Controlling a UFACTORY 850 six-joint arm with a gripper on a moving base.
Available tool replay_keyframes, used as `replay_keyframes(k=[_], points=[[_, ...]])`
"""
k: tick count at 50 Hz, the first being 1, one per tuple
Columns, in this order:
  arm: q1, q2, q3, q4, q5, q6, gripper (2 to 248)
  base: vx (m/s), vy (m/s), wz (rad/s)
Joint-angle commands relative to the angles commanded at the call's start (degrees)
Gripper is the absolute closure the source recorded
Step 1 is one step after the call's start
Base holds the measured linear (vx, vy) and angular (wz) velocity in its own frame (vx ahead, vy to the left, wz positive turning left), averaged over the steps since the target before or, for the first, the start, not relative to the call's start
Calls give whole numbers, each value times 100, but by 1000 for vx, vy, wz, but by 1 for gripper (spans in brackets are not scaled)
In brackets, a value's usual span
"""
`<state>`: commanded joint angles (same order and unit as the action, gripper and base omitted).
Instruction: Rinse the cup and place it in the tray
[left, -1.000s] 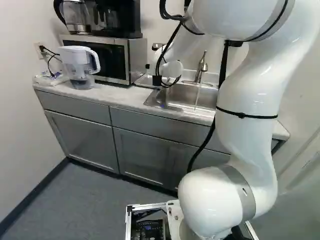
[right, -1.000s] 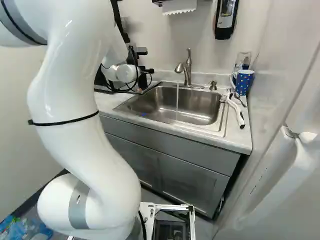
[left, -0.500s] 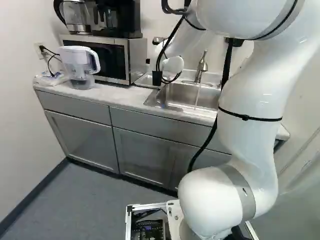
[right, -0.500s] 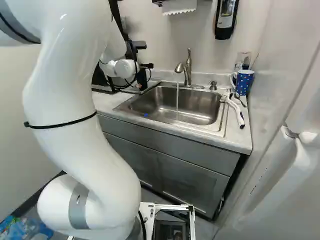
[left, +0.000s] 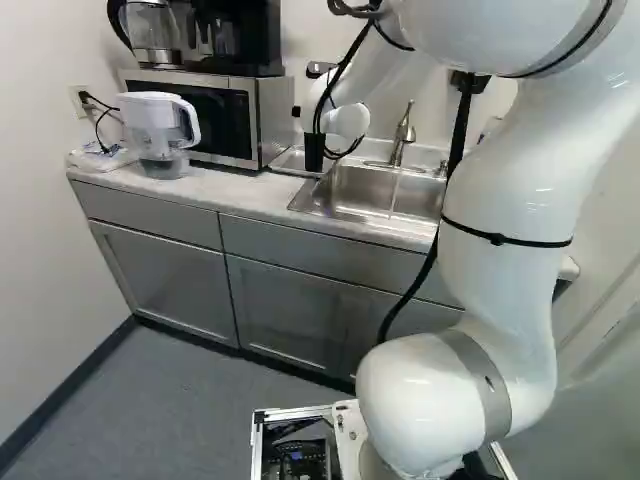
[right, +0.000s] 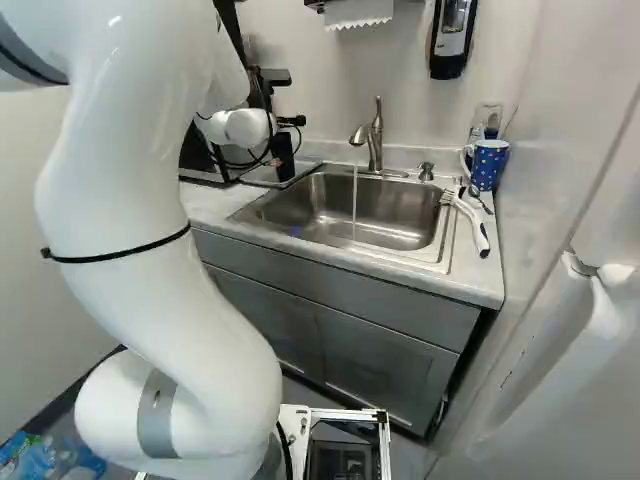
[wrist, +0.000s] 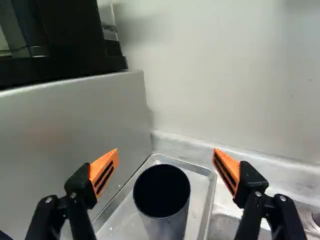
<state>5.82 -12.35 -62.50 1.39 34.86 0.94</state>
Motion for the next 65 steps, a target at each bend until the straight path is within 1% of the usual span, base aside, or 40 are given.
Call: replay_keyframes(k=[9,18,26,41,65], points=[[-7,51,-53,0,0,0,3,0,0,0],[-61,106,-101,0,-4,0,3,0,0,0],[-121,154,-144,0,-120,0,3,0,0,0],[-247,241,-229,0,-560,0,3,0,0,0],[-522,378,-369,0,-1486,0,3,0,0,0]])
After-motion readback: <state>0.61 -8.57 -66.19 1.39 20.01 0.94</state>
